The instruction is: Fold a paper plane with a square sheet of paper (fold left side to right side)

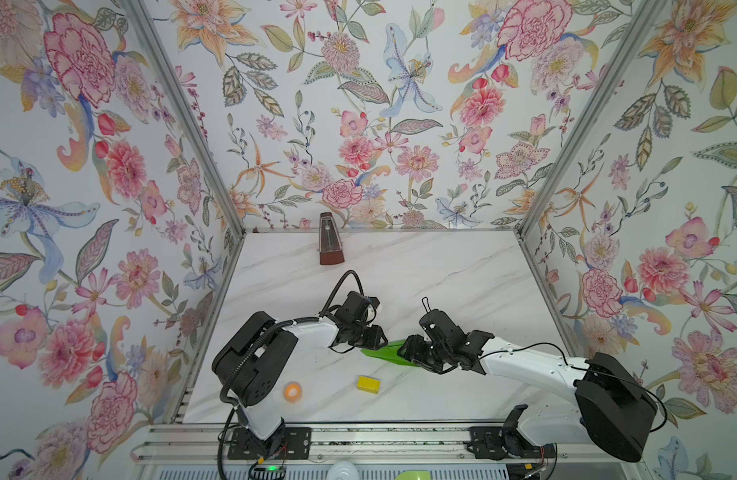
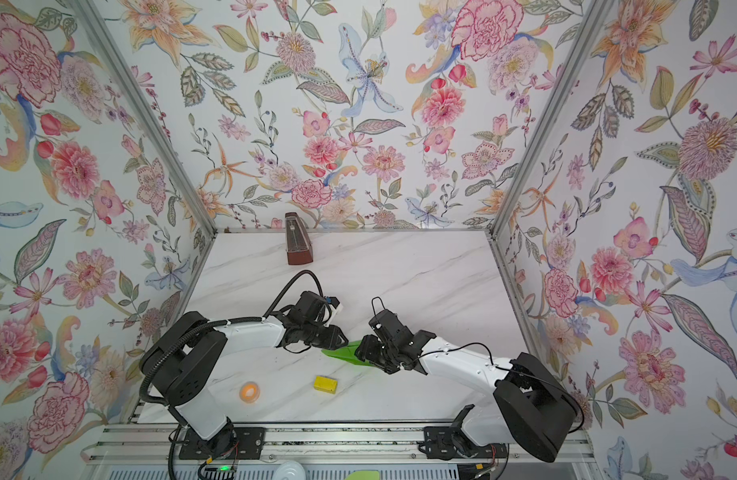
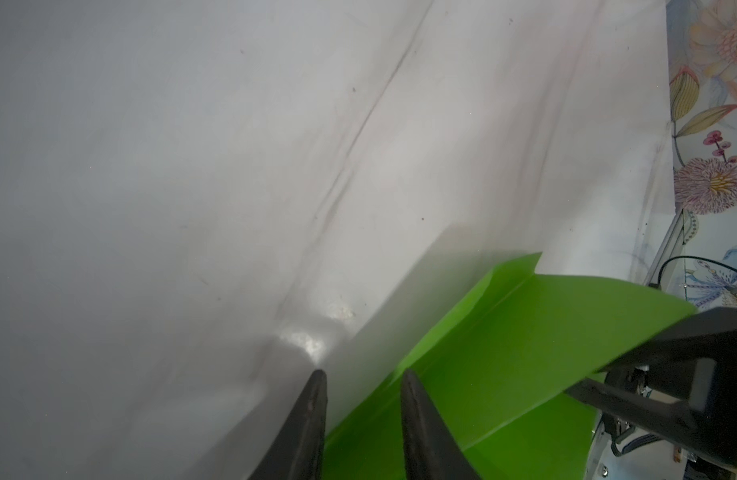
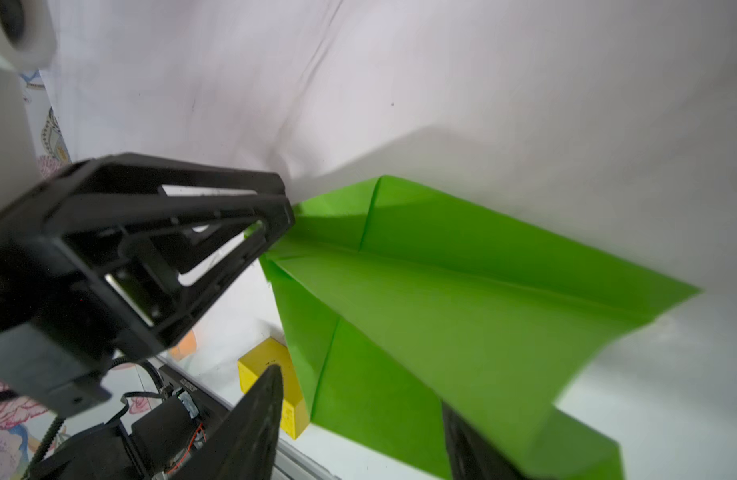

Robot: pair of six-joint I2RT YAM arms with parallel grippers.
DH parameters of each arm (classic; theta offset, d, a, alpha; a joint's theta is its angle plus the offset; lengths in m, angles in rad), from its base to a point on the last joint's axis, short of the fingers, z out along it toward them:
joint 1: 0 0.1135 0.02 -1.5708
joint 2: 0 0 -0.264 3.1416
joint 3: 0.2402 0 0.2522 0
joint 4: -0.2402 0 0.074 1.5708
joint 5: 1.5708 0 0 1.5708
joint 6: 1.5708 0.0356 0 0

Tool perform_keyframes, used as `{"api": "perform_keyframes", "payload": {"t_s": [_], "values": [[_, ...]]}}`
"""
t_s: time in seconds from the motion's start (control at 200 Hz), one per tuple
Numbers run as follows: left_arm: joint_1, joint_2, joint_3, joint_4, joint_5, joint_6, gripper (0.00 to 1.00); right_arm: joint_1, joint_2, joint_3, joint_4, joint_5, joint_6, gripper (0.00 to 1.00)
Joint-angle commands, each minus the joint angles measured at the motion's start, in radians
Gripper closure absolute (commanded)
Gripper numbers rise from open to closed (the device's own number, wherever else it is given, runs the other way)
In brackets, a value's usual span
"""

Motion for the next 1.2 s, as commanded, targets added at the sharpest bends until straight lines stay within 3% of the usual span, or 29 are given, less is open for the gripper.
{"api": "perform_keyframes", "payload": {"t_s": [0.0,0.185,0.38,0.676,0.786,0.966,1.196], "values": [[-0.018,-0.018,-0.028,0.059,0.045,-0.027,0.67,-0.005,0.011,0.028,0.008,0.072,0.166,0.37],[-0.046,-0.039,-0.049,0.072,0.079,-0.040,0.67,-0.001,0.064,0.100,-0.114,0.174,0.285,0.35],[-0.086,-0.049,-0.054,0.065,0.085,-0.044,0.67,-0.004,0.133,0.186,-0.258,0.265,0.253,0.43],[-0.111,-0.037,-0.037,0.151,0.135,-0.104,0.66,-0.020,0.198,0.283,-0.406,0.390,0.056,0.61],[-0.116,-0.043,-0.024,0.146,0.117,-0.104,0.66,-0.037,0.200,0.298,-0.413,0.388,0.002,0.77],[-0.105,-0.127,0.012,0.063,-0.003,-0.057,0.65,-0.100,0.200,0.342,-0.441,0.378,-0.153,1.00],[-0.050,-0.214,-0.004,0.018,-0.092,-0.042,0.64,-0.202,0.263,0.487,-0.513,0.244,-0.517,1.00]]}}
